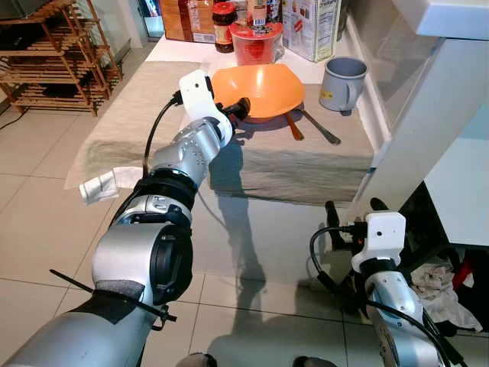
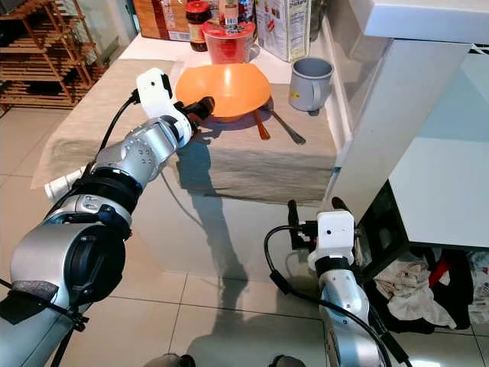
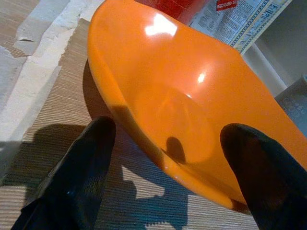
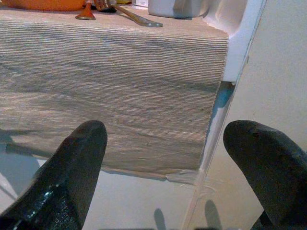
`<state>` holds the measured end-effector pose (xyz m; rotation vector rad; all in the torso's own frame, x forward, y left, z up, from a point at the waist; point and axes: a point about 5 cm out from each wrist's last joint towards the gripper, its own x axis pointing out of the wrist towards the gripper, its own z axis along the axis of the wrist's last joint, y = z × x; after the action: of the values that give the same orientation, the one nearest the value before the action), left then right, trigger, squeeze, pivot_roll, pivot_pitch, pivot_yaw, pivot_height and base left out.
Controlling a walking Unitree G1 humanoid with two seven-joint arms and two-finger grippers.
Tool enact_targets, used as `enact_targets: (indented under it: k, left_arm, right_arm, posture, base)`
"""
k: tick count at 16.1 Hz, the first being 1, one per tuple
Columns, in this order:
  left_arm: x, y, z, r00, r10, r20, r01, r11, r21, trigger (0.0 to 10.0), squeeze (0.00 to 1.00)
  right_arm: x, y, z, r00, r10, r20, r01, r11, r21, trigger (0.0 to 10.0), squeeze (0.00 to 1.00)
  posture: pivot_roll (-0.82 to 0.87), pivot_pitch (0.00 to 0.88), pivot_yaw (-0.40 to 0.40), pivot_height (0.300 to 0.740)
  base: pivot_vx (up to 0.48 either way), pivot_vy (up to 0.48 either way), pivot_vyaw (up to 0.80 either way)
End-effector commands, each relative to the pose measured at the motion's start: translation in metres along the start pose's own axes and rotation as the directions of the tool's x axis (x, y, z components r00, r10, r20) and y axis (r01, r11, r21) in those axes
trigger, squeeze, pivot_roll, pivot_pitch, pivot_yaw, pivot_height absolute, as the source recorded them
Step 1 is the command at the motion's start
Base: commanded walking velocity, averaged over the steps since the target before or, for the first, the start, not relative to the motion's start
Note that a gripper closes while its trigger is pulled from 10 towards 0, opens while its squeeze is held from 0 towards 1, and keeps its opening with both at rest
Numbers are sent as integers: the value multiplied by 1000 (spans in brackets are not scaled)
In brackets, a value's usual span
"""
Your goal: Setting the table
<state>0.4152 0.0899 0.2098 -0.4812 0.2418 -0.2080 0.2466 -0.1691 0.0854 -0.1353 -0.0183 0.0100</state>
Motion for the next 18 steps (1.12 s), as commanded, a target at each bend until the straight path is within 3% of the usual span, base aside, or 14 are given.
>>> enact_targets:
  k: [1, 5, 15, 18]
  left_arm:
    - [1, -5, 4, 1000, -14, 6, 15, 1000, -19, 10000, 0]
    - [2, -5, -1, 999, -6, -34, 2, 994, -105, 10000, 0]
    - [2, -12, 4, 998, -52, 24, 52, 998, -18, 10000, 0]
    - [3, -11, -1, 999, -48, 4, 48, 997, -57, 2745, 0]
  right_arm:
    - [-2, 1, 2, 1000, 1, 1, -1, 1000, -9, 10000, 0]
    - [-3, 1, 2, 1000, 2, -1, -2, 1000, -11, 10000, 0]
    - [-3, 2, 2, 1000, 4, -1, -4, 1000, -15, 10000, 0]
    - [-4, 3, 2, 1000, 5, -3, -5, 1000, -13, 10000, 0]
  posture:
    - [-140, 67, 78, 740]
    - [-142, 59, 81, 740]
    - [-145, 57, 79, 740]
    - [-145, 61, 80, 740]
  base:
    - [0, 0, 0]
    - [0, 0, 0]
    - [0, 0, 0]
    - [0, 0, 0]
